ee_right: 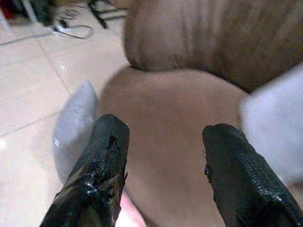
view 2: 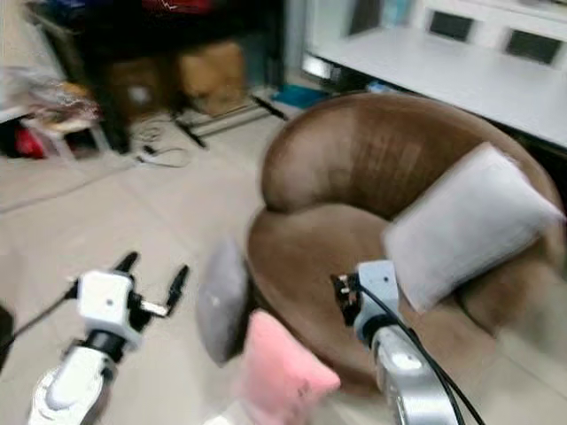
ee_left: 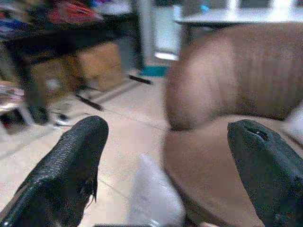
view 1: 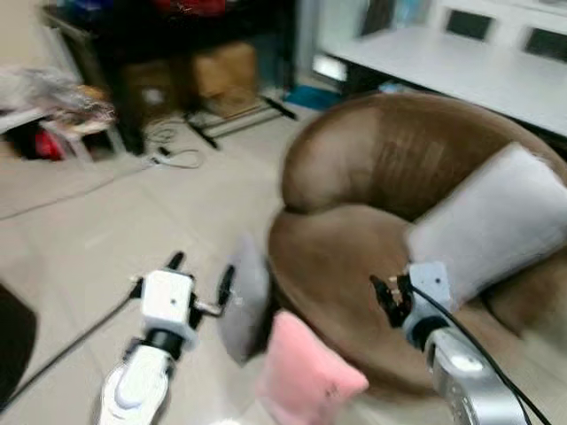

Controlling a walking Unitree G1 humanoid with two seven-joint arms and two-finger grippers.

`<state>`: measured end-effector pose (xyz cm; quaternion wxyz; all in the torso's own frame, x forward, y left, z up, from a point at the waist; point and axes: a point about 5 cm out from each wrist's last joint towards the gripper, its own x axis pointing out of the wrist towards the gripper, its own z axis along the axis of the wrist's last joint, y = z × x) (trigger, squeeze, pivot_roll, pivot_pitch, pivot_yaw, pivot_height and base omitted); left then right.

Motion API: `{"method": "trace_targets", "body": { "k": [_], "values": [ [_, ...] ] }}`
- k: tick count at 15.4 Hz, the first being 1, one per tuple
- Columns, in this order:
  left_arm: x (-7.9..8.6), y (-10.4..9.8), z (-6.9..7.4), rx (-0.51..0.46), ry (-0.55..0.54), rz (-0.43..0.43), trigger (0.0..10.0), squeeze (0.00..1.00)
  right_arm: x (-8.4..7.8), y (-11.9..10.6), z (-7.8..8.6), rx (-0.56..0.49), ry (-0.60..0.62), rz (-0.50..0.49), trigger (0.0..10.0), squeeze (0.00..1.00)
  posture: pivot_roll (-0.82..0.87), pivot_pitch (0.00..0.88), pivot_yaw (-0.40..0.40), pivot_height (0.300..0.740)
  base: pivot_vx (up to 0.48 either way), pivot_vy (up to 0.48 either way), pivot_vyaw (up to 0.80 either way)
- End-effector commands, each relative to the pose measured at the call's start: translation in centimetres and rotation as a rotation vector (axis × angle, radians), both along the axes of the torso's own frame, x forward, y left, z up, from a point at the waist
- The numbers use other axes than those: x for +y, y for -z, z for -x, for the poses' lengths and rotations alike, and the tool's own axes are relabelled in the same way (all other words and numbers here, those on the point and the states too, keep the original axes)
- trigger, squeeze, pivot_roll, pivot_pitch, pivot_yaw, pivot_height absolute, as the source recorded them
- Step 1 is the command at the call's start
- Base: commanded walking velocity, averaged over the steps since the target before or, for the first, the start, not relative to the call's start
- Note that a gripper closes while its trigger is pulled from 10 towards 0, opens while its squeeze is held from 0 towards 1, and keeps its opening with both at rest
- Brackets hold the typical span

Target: Move the pillow to the sofa from floor

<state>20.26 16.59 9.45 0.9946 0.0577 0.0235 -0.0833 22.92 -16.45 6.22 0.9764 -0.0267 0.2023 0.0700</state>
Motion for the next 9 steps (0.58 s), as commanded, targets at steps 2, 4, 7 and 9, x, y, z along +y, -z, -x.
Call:
{"method": "trace_targets", "body": {
  "k": [2,4,7,9],
  "values": [
    [0.35,0.14,0.05,0.003,-0.005,-0.03,10.0,0.0,0.09,-0.32,-0.25,-0.023,-0.008,0.014,10.0,0.0,-0.02,0.0,-0.043,0.74,0.0,0.0,0.0],
    [0.36,0.27,0.05,0.003,-0.006,-0.039,10.0,0.0,-0.62,0.06,-0.14,-0.017,0.027,0.009,10.0,0.0,-0.02,0.0,-0.043,0.726,0.0,0.0,0.0],
    [0.34,0.26,0.06,-0.006,-0.011,-0.042,10.0,0.0,-0.65,-0.06,-0.13,-0.028,0.025,-0.008,10.0,0.0,-0.02,0.0,-0.045,0.696,0.0,0.0,0.0],
    [0.51,0.32,0.02,-0.014,-0.026,-0.045,10.0,0.0,-0.53,-0.23,-0.21,-0.042,0.026,-0.02,10.0,0.0,-0.02,0.0,-0.045,0.676,0.0,0.0,0.0]
  ]
}}
